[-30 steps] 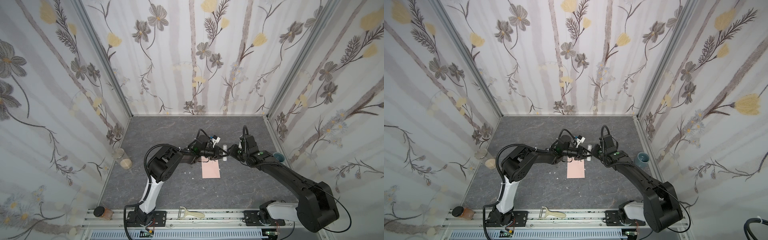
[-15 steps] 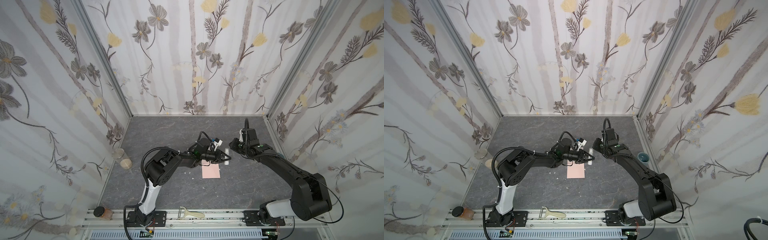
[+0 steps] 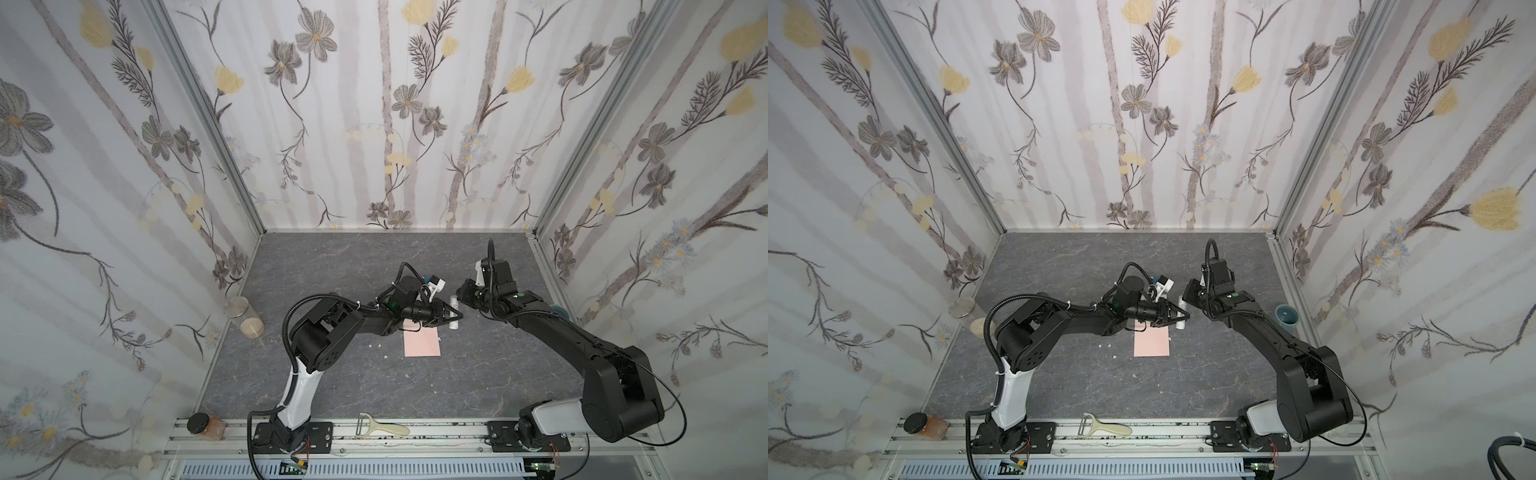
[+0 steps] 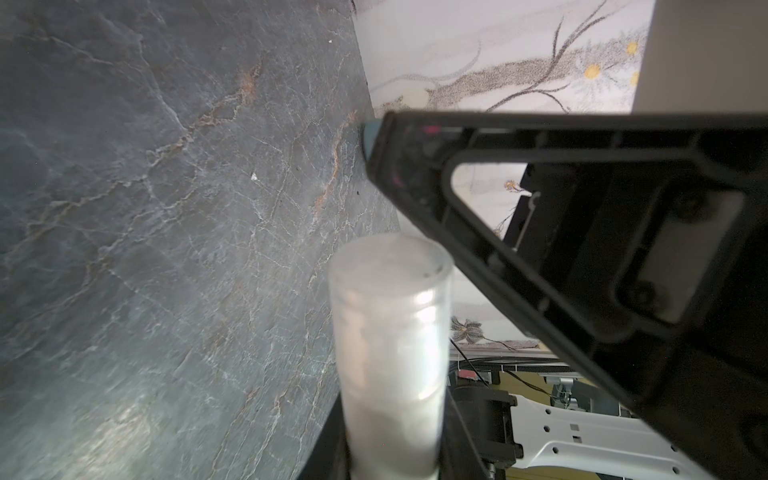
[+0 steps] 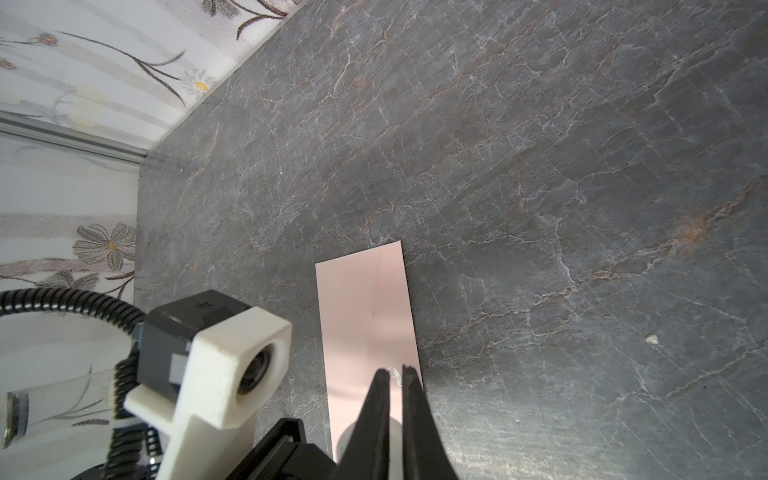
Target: Place the letter into the envelope and seal it
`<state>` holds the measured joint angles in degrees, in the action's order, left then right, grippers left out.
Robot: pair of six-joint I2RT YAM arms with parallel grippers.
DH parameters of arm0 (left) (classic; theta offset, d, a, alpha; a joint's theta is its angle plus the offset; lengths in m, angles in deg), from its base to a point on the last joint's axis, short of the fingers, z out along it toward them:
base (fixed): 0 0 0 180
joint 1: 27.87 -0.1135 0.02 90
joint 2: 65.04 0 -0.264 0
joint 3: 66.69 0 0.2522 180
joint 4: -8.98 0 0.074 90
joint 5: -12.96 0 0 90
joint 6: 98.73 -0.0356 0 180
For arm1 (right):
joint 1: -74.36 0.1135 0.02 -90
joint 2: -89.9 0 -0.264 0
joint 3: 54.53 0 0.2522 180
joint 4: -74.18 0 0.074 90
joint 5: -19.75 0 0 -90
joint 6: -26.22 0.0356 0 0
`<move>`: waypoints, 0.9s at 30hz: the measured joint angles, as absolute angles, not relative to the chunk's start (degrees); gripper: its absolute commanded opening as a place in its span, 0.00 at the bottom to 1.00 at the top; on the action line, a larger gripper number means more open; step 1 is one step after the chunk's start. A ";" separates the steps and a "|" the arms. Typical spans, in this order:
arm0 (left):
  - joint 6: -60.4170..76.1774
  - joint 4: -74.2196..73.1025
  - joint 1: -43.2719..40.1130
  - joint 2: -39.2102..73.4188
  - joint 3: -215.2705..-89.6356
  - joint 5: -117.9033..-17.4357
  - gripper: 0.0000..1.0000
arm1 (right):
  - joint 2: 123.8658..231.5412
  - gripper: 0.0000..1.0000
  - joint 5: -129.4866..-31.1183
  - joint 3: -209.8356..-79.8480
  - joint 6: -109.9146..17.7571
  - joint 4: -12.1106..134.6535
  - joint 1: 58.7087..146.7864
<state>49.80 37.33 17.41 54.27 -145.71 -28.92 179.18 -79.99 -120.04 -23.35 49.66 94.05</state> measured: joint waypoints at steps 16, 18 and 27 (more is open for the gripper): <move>49.77 36.76 16.58 53.26 -144.35 -31.22 0.00 | 173.25 0.16 -79.86 -114.88 -22.68 51.78 93.98; 49.47 36.43 16.23 52.26 -143.78 -32.51 0.00 | 171.68 0.20 -79.66 -114.68 -22.68 51.49 93.02; 39.04 14.93 16.03 44.48 -146.65 -46.87 0.00 | 165.45 0.34 -79.38 -112.69 -22.70 51.03 91.07</move>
